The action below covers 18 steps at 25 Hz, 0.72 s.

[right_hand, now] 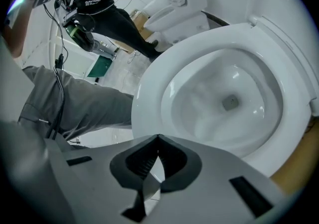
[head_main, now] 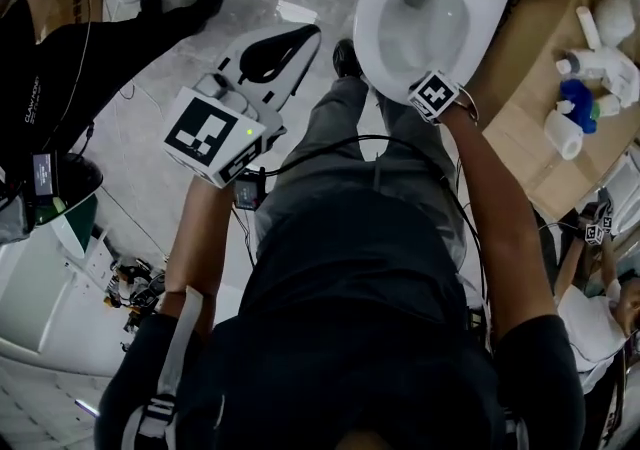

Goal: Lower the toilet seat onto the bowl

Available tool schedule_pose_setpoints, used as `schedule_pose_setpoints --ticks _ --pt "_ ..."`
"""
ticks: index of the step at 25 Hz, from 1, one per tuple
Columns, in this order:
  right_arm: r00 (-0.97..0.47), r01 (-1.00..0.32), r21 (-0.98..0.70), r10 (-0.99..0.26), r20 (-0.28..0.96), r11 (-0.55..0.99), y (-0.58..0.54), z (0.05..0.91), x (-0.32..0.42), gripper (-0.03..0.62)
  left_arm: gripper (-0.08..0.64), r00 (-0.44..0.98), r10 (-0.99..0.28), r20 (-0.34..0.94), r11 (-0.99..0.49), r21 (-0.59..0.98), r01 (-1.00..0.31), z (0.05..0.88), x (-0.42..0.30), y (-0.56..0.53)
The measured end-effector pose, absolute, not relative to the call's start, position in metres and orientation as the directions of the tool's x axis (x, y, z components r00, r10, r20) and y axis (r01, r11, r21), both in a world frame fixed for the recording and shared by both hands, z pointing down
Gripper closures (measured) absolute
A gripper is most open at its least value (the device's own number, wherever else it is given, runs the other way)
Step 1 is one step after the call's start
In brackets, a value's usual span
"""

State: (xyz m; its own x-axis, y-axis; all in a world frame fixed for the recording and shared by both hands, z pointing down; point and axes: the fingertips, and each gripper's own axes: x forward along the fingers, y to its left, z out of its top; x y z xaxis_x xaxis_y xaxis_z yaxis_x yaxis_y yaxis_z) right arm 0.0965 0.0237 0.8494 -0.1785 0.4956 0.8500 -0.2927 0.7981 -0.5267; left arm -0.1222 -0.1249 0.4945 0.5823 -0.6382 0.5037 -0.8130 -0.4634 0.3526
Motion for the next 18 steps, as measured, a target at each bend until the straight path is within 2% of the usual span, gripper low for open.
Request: schedule_pose_setpoints --ticks 8,18 --pt "-0.149 -0.271 -0.550 0.531 0.834 0.790 0.029 0.870 0.097 0.584 0.555 0.531 -0.653 0.540 -0.417 0.328 -0.847 0.511 -0.150 -0.125" --pt "-0.114 -0.227 -0.583 0.574 0.811 0.780 0.034 0.897 0.096 0.584 0.555 0.535 -0.625 0.569 -0.405 0.349 -0.845 0.539 -0.146 -0.121"
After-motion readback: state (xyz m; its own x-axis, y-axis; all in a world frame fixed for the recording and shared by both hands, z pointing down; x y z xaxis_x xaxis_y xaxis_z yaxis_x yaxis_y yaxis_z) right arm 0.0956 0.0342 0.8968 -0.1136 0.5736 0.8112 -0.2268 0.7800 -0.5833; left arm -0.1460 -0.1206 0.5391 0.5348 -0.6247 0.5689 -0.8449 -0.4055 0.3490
